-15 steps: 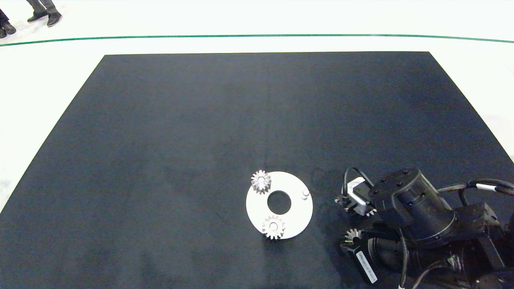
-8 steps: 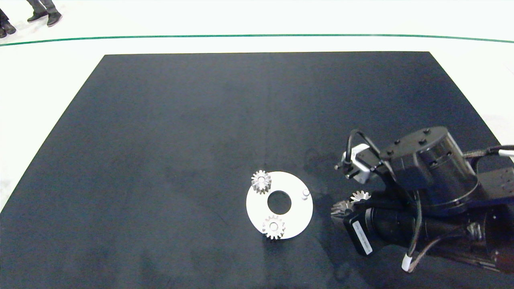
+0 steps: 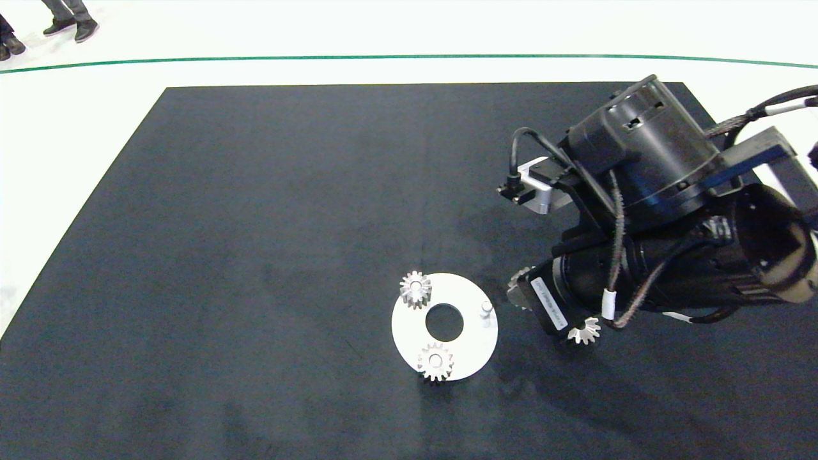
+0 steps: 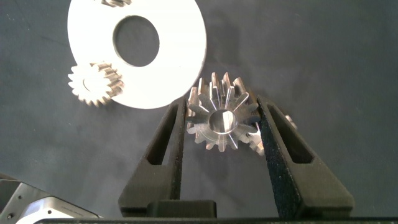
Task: Remove an incorrectly installed larger gear and replace it with the correct smaller gear
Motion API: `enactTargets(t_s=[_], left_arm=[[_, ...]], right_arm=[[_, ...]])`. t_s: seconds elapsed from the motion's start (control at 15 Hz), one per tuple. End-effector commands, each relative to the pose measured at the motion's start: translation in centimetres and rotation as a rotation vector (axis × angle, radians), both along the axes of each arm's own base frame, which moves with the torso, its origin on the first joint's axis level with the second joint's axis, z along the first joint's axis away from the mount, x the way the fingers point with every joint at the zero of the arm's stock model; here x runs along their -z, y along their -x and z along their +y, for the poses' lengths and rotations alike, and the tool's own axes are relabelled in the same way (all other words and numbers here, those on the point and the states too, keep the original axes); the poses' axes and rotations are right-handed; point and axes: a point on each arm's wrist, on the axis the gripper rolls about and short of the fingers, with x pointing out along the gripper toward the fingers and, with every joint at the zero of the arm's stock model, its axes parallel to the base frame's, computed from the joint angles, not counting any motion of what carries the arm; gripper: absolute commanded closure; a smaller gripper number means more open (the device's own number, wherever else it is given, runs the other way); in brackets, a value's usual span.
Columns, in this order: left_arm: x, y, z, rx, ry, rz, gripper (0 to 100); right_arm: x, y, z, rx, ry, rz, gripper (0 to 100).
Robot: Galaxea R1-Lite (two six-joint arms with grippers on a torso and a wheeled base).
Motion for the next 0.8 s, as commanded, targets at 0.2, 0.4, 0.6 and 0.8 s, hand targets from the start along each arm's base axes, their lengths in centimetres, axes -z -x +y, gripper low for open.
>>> enactTargets(t_s=[0.2,0.4,0.6,0.8], left_arm=[[0.0,0.0,0.0,-0.001,-0.001,0.003,0],[0.0,0.0,0.0,-0.001,-0.001,0.004,0],[0.0,0.0,0.0,-0.001,-0.001,0.004,0],[0.0,0.0,0.0,-0.001,-0.001,0.004,0]], right_arm=[[2.5,-2.2,2.9,-0.009,0.051,0.051,75],[2.7,-2.3,3.1,-0.009,0.053,0.058,75],[3.1,-2.5,3.3,-0.007,0.057,0.066,75],[3.4,-2.8,3.6,0.007,0.048,0.071,75]])
